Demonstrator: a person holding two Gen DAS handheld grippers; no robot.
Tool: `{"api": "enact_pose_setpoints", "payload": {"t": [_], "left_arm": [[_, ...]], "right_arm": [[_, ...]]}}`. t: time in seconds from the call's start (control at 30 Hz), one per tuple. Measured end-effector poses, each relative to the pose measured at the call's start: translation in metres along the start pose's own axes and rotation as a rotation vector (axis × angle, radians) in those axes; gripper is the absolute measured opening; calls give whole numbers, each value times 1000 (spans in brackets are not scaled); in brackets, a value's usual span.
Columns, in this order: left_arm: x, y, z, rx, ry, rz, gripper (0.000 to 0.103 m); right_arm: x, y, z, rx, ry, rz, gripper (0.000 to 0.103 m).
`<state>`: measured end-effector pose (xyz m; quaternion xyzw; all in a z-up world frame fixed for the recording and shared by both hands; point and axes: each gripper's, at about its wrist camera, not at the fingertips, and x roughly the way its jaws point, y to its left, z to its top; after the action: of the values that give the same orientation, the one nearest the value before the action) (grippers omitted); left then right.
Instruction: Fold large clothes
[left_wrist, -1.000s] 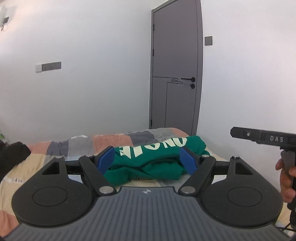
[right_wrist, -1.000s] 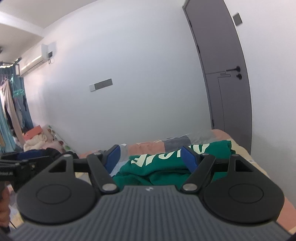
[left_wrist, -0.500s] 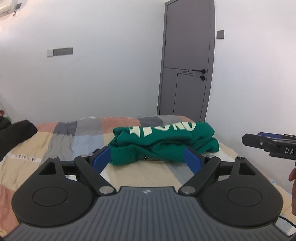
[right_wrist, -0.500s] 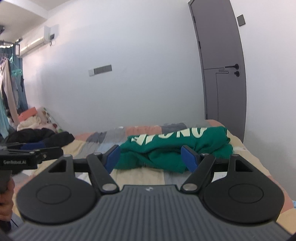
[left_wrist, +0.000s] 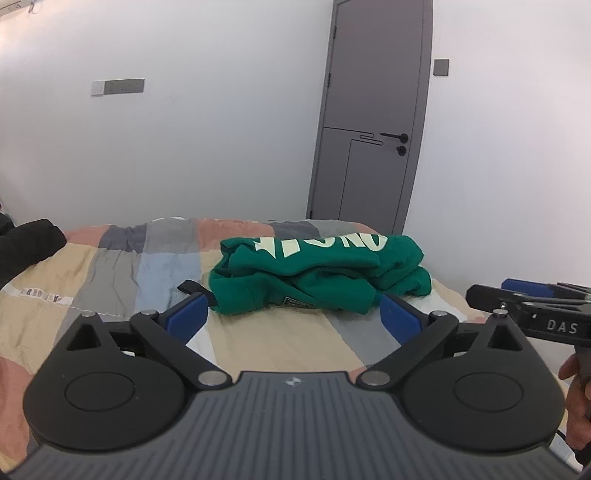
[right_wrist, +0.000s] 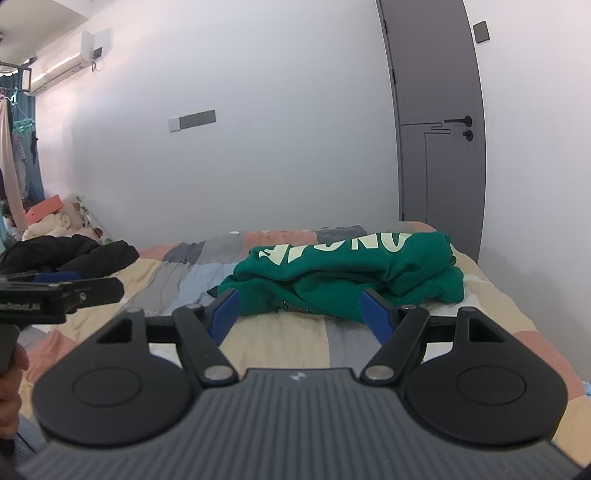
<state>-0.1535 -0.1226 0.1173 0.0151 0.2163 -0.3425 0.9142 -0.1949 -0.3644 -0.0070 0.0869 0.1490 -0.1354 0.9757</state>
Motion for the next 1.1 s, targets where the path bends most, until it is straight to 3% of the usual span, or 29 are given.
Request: {"api": "enact_pose_setpoints", "payload": {"t": [0.97, 1.1], "left_arm": [[4, 1, -1, -6, 23, 81, 103], [3, 4, -1, -11, 33, 97, 103]], "right_arm": [[-3, 1, -7, 4, 51, -24, 75], [-2, 1, -7, 4, 48, -31, 84]]}}
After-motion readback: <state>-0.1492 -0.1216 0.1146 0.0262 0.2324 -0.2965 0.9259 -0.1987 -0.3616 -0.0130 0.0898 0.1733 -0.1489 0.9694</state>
